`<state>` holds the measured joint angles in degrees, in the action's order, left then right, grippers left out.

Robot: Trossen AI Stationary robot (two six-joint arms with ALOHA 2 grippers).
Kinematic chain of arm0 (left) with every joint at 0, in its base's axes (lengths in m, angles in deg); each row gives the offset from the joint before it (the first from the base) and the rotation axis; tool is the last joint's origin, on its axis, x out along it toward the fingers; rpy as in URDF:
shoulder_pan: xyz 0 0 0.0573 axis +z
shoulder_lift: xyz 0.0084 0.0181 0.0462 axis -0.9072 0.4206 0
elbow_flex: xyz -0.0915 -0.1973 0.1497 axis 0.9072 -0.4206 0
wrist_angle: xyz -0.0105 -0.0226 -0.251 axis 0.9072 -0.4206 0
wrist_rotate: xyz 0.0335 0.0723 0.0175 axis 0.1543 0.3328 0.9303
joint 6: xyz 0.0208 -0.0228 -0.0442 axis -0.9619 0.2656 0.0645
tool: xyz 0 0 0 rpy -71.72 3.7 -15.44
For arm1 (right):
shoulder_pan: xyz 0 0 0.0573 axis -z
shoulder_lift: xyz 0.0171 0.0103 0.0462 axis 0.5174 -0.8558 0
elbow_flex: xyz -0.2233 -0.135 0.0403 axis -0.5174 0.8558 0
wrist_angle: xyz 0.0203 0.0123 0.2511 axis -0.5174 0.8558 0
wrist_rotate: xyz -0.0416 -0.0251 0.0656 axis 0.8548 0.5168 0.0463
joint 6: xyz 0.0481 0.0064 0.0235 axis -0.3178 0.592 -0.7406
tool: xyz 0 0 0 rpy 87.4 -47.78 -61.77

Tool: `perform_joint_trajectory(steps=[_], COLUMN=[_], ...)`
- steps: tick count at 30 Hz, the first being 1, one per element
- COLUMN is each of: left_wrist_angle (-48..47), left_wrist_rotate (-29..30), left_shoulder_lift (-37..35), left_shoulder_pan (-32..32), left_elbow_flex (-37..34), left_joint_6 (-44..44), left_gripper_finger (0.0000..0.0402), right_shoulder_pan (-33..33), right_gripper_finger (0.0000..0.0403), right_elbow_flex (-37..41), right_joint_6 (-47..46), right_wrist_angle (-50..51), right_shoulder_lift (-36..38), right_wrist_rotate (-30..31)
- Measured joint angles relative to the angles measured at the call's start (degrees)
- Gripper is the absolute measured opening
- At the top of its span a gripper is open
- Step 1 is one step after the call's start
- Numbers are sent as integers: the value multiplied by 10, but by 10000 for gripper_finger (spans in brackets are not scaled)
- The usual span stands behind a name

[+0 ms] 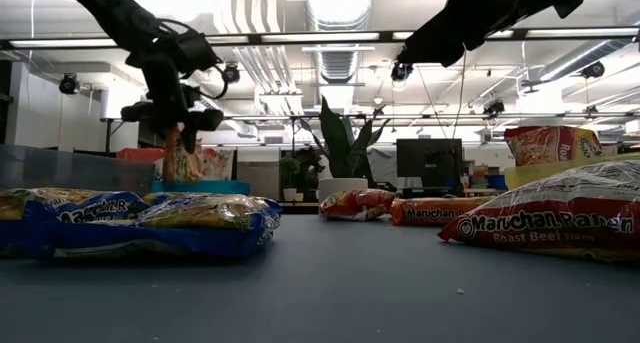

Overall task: Sort Maruchan noodles
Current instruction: Put the orange noodle pack into the blue bin

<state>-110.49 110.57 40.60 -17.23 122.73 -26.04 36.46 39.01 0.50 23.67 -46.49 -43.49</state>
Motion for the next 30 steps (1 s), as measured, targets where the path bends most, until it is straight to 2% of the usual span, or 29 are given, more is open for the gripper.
perform_joint_trajectory(steps=[19, 30], left_wrist_angle=[26, 25], left_wrist_rotate=[29, 40], left_shoulder_lift=[1, 49], left_shoulder_pan=[2, 8], left_elbow_flex=[-42, -42], left_joint_6=[22, 42], left_gripper_finger=[112, 125], right_shoulder_pan=[0, 0], right_gripper_finger=[263, 263], right_elbow_flex=[0, 0], right_joint_6=[0, 0], right_wrist_angle=[0, 0], right_shoulder_lift=[0, 0], right_wrist_rotate=[0, 0])
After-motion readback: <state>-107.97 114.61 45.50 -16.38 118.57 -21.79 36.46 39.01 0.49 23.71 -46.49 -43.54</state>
